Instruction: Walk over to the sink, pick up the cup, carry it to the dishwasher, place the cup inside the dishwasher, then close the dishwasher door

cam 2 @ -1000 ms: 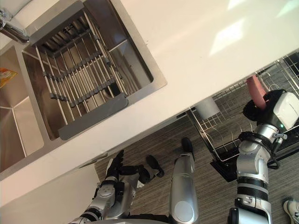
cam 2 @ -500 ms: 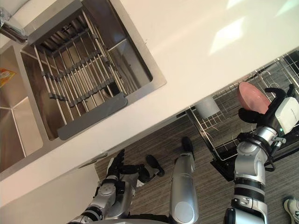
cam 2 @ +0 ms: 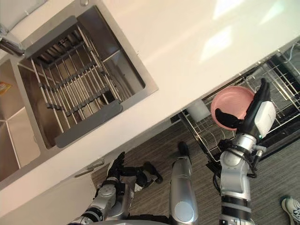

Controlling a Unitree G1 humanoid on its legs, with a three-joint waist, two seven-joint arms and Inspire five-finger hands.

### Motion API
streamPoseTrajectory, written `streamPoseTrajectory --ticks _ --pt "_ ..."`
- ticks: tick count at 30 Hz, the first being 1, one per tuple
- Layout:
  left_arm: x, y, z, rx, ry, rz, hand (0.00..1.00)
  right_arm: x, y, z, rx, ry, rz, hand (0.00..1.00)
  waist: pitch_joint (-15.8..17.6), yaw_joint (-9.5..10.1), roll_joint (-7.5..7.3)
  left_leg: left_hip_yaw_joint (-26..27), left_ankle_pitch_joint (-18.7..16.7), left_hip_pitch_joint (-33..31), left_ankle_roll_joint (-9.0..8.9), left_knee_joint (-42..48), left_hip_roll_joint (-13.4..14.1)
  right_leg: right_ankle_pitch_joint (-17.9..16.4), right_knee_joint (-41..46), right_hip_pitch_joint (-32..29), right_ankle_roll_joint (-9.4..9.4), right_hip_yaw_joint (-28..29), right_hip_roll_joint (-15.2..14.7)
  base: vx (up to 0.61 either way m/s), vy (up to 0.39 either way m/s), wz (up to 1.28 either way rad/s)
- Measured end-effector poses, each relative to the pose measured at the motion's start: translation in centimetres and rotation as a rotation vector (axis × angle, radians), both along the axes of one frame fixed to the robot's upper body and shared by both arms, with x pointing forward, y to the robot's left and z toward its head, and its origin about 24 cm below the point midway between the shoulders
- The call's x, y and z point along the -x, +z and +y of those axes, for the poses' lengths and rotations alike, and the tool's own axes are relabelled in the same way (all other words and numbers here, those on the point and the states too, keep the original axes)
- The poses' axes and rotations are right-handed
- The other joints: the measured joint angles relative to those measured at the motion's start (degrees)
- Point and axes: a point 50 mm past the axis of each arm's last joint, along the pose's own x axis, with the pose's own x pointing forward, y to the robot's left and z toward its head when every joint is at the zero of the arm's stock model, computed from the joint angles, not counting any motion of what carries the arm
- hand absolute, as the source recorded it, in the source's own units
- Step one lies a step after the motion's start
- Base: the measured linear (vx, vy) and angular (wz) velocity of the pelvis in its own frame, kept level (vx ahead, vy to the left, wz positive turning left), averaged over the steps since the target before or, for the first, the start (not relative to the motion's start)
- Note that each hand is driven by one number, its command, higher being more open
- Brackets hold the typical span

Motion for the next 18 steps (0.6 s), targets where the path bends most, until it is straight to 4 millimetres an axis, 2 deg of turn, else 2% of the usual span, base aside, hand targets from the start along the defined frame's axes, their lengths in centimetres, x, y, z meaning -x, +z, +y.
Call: streamPoseTrajectory --ticks 5,10,12,14,18 --pt "0.4 -0.3 0.1 -0.015 -0.024 0.017 1.00 1.8 -0.6 0.6 -0.096 0.019 -0.025 1.00 -0.14 -0.69 -1.70 0.23 -0.37 3.19 -0.31 -0.43 0.25 -0.08 -0.79 3.10 -0.13 -0.37 0.22 0.04 -0.012 -0.06" --pt "1.3 -0.8 0.6 -0.020 -0.021 0.047 1.00 4.2 1.5 0.8 -0.087 0.021 -0.161 1.00 -1.34 -1.97 -3.90 0.01 -0.41 6.34 -0.65 -2.07 0.13 -0.24 -2.38 6.60 -0.40 -1.27 0.21 0.05 -0.011 0.01" --pt "2.1 -1.2 0.5 -0.011 -0.024 0.073 1.00 5.5 2.4 0.0 -0.046 -0.011 -0.209 1.00 -3.68 -2.36 -4.50 0.09 -0.31 6.88 -0.78 -2.43 0.04 -0.24 -2.48 6.93 -0.40 -1.98 0.08 0.09 -0.002 -0.03" --pt "2.8 -1.5 0.7 -0.021 -0.029 0.091 1.00 6.7 2.8 -0.8 -0.023 -0.056 -0.235 1.00 -4.48 -2.85 -4.99 0.00 -0.27 8.84 -0.86 -2.95 0.04 -0.24 -3.05 8.88 -0.41 -2.77 0.00 0.09 0.006 -0.03" --pt "4.2 -2.2 0.9 -0.008 0.008 0.136 1.00 8.8 1.8 -2.2 -0.063 -0.151 -0.211 1.00 -8.37 -3.97 -5.39 0.13 -0.17 10.65 -1.01 -4.82 -0.81 -0.30 -3.66 10.19 -0.40 -3.21 -0.24 0.08 0.019 -0.01"
